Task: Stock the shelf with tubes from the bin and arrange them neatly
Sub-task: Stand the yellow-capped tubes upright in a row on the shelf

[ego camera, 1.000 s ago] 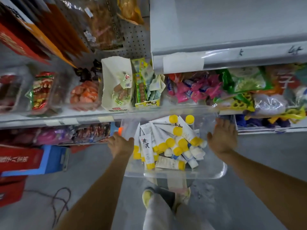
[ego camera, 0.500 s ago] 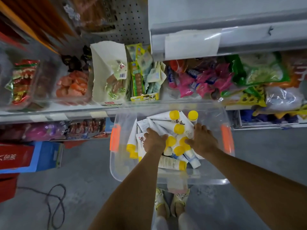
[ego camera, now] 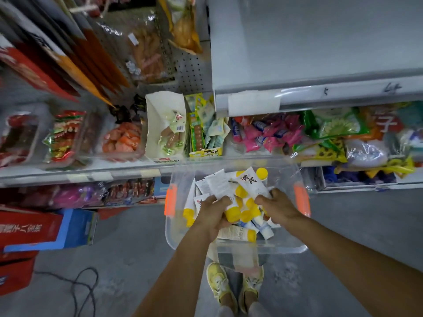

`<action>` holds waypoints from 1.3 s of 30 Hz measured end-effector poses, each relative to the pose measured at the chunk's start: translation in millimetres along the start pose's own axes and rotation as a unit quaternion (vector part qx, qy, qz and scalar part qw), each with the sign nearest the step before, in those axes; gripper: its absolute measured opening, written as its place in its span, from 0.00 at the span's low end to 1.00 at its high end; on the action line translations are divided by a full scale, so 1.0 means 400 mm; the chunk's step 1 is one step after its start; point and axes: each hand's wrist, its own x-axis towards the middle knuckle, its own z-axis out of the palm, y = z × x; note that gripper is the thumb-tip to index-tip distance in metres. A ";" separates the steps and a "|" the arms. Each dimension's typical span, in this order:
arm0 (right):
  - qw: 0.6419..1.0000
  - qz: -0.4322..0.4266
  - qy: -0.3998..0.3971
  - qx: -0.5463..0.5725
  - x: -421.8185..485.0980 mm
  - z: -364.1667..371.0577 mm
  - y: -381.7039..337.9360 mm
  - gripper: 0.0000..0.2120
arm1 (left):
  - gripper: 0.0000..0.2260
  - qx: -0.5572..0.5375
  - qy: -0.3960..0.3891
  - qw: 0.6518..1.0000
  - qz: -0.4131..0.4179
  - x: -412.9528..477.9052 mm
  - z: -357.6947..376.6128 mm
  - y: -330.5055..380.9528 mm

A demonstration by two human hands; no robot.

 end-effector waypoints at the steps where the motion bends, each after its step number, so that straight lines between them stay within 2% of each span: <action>1: 1.000 -0.012 -0.019 0.018 -0.026 -0.004 -0.020 0.11 | 0.14 -0.004 -0.001 1.000 0.006 -0.025 -0.004 0.015; 7: 0.988 -0.090 -0.114 0.049 -0.187 -0.019 -0.166 0.13 | 0.17 -0.016 -0.015 0.996 0.084 -0.183 -0.026 0.118; 14: 0.969 -0.206 -0.097 0.094 -0.362 -0.012 -0.345 0.11 | 0.23 -0.064 -0.020 0.974 0.219 -0.372 -0.046 0.299; 18: 0.951 -0.265 -0.085 0.135 -0.454 -0.014 -0.432 0.11 | 0.21 -0.048 -0.042 0.954 0.293 -0.492 -0.057 0.375; 21: 0.948 -0.286 -0.059 0.129 -0.517 -0.024 -0.492 0.09 | 0.27 -0.008 -0.044 0.941 0.336 -0.571 -0.059 0.431; 24: 0.939 -0.319 -0.038 0.124 -0.568 -0.036 -0.550 0.10 | 0.22 -0.004 -0.046 0.929 0.366 -0.632 -0.064 0.493; 27: 0.924 -0.356 -0.010 0.139 -0.613 -0.045 -0.606 0.16 | 0.19 0.010 -0.062 0.914 0.401 -0.695 -0.058 0.554; 29: 0.910 -0.380 -0.002 0.166 -0.634 -0.055 -0.646 0.11 | 0.18 0.025 -0.075 0.901 0.427 -0.729 -0.050 0.596; 32: 0.895 -0.407 0.011 0.184 -0.673 -0.093 -0.699 0.04 | 0.15 0.036 -0.081 0.889 0.449 -0.770 -0.033 0.655; 36: 0.887 -0.429 0.017 0.170 -0.716 -0.157 -0.749 0.08 | 0.10 0.027 -0.118 0.889 0.441 -0.810 0.001 0.710; 39: 0.889 -0.422 0.012 0.180 -0.722 -0.191 -0.779 0.07 | 0.17 0.026 -0.123 0.894 0.430 -0.815 0.026 0.740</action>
